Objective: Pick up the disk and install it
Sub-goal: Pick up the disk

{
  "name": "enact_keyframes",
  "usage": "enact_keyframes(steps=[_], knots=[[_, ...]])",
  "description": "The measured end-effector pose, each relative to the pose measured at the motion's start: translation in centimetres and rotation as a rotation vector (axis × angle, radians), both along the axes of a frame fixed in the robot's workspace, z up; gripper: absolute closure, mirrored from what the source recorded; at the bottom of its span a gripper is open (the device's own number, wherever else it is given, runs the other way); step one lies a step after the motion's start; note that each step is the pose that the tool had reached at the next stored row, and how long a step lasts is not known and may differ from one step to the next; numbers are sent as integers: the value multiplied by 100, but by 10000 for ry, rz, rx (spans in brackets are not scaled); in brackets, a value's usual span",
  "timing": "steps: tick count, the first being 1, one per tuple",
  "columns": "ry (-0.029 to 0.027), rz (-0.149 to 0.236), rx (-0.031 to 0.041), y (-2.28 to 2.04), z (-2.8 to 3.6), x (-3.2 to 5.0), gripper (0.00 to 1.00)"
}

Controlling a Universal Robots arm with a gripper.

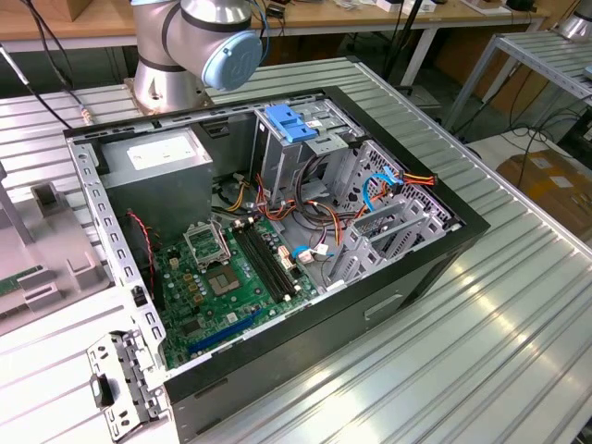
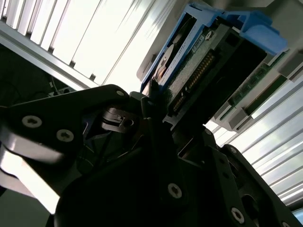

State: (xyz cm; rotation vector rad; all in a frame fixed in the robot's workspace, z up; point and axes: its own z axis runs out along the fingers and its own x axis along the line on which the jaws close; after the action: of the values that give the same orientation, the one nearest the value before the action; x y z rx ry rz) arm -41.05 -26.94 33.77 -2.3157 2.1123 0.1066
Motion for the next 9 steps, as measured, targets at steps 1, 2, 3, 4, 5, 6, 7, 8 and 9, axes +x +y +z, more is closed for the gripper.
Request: enact_keyframes(steps=[1, 2, 3, 4, 5, 6, 7, 8, 9], knots=[[1, 0, 0, 0, 15, 0, 64], [0, 0, 0, 0, 30, 0, 64], [0, 0, 0, 0, 38, 0, 64], [0, 0, 0, 0, 46, 0, 64], [0, 0, 0, 0, 58, 0, 64], [1, 0, 0, 0, 72, 0, 64], [0, 0, 0, 0, 80, 0, 64], [0, 0, 0, 0, 90, 0, 64], [1, 0, 0, 0, 101, 0, 64]])
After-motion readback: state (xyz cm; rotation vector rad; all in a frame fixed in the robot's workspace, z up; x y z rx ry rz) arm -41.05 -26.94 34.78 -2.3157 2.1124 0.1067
